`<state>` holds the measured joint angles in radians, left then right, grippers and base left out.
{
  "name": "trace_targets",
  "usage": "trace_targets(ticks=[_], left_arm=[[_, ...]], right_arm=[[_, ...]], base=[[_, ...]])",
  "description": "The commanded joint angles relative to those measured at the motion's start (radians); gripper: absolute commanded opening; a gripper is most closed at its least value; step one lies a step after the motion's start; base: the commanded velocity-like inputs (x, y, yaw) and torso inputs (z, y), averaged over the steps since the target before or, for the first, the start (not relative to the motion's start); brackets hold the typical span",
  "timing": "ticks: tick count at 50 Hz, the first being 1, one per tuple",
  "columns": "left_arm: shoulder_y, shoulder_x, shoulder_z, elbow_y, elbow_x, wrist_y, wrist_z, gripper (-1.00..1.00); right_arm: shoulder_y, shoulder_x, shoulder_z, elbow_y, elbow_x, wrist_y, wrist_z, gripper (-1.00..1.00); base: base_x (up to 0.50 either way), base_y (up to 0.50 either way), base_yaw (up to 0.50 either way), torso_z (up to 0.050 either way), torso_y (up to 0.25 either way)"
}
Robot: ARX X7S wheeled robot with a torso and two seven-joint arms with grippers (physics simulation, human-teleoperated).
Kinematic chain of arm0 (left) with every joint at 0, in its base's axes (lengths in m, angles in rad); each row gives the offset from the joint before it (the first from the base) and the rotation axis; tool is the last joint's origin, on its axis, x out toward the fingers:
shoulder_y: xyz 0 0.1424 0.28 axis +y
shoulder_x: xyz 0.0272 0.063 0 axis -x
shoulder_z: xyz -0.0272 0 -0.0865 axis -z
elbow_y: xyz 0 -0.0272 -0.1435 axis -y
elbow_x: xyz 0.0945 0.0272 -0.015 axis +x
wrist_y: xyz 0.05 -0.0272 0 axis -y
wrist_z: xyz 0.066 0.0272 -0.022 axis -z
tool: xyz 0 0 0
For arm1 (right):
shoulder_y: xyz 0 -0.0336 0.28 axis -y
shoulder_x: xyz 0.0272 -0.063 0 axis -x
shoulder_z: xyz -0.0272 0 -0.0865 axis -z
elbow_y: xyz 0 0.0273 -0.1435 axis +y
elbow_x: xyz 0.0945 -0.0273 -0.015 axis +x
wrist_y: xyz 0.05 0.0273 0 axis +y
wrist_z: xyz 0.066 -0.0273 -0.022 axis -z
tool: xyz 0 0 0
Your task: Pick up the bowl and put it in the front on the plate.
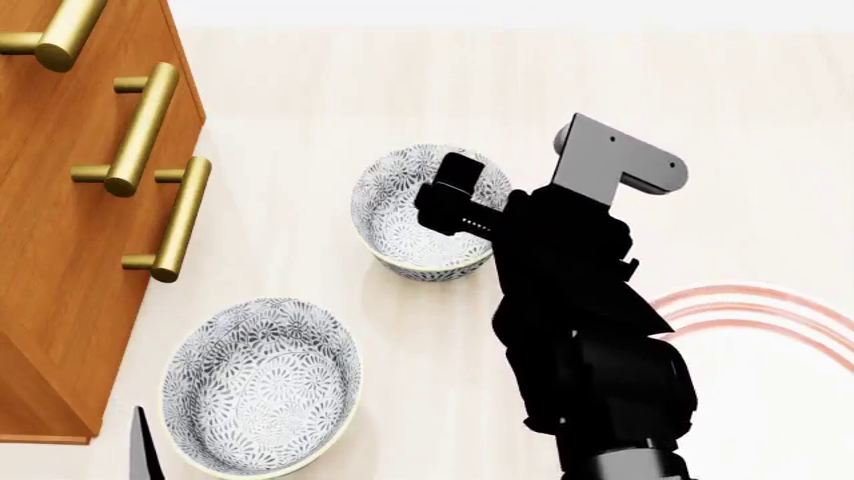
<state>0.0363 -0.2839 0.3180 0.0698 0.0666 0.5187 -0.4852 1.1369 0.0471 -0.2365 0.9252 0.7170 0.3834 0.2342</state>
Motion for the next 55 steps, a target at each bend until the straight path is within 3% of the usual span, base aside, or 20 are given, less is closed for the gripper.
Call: trace_targets(ticks=[1,55], left_arm=[[-0.002,0.01,-0.008,-0.006,0.015,0.01,0.012,1.0],[-0.009,-0.004,0.01,-0.01,0.005,0.002,-0.006,1.0]], right_arm=[[0.002,-0.021,0.001,0.024,0.0,-0.009,-0.017,1.0],[-0.062,-0.011,-0.049,-0.036,0.123,-0.004,0.027,1.0]], base=[[0.0,0.0,0.0,0.0,0.0],[0.0,0.0,0.0,0.0,0.0]])
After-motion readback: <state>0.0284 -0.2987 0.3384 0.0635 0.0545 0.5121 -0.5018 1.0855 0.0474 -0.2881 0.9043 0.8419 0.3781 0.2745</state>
